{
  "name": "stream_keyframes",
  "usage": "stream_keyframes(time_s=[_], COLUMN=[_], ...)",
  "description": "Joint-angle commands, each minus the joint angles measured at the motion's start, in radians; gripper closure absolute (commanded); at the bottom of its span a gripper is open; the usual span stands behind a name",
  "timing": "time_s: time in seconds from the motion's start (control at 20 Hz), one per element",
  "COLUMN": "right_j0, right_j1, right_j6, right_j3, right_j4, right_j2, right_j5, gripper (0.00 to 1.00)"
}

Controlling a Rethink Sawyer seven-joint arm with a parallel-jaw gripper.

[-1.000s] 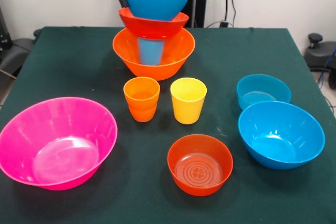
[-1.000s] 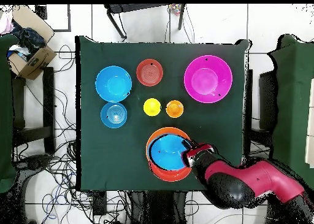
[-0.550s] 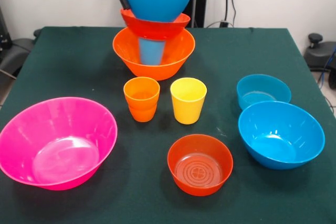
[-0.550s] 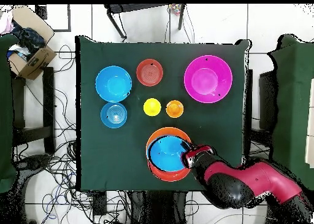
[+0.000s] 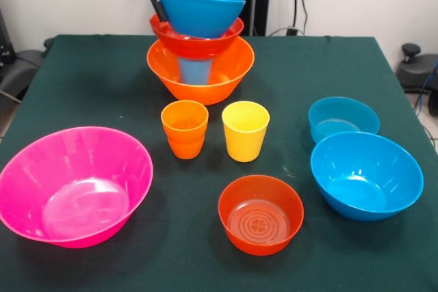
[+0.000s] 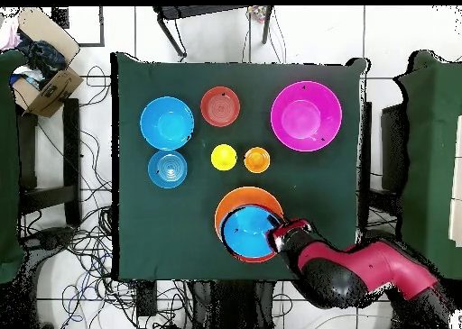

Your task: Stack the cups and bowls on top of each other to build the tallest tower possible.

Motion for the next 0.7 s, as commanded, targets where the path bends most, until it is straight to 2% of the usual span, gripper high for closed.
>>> stream_keyframes(time_s=[0.05, 0.7], right_j0=[0.071, 0.069], right_j1=[0.046, 0.041], right_j6=[-0.126, -0.140], right_j3=[0.005, 0.002], right_j4=[-0.074, -0.043], right_j2=[-0.087, -0.085], right_j5=[0.068, 0.086], gripper=[1.00, 1.00])
